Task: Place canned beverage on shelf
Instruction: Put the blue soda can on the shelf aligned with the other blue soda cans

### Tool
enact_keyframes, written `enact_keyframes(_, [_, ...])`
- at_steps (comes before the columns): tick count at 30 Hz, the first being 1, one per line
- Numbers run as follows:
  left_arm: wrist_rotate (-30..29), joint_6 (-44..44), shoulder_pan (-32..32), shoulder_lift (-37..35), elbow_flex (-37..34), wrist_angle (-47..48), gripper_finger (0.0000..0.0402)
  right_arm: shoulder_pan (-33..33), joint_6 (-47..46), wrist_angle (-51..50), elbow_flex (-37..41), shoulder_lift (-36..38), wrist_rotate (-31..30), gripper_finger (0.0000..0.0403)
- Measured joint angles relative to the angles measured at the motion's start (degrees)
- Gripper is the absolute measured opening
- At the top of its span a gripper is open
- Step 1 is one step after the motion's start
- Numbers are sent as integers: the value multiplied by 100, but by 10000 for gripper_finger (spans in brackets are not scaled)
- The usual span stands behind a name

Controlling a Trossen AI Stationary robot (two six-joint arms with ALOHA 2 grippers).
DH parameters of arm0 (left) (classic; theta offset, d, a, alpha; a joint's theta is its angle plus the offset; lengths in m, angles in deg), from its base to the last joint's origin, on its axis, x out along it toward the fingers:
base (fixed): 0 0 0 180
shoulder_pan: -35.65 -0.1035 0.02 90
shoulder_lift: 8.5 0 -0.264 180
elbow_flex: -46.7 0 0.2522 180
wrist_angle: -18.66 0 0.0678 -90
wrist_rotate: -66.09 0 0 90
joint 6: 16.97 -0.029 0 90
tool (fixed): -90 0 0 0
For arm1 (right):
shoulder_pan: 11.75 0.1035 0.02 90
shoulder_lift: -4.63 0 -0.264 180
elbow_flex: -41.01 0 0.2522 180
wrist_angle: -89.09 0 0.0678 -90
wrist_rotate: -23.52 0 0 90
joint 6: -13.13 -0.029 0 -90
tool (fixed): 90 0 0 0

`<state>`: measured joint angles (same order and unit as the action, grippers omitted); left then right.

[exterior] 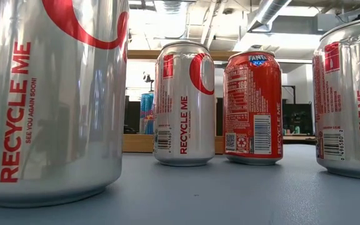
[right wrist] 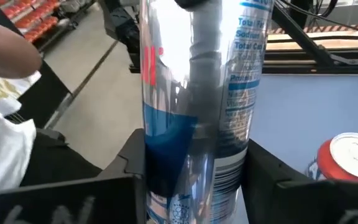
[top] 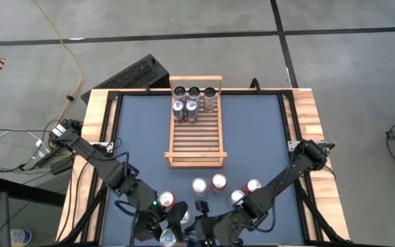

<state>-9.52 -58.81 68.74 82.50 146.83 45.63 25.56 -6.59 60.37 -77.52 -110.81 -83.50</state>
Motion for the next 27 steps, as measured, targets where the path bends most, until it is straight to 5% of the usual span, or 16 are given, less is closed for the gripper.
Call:
enact_keyframes(8, [-1692,1194,371,-275,-2,14,281,130,93,-80,52,20,-721,148])
enact_keyframes(20, [-3872,2147,1031,-483,-2,253,285,143,143,-166,92,-11,-1345,152])
enact_keyframes(27, [-4218,3592,1160,-675,29,90,286,139,220,-238,113,-45,-1438,152])
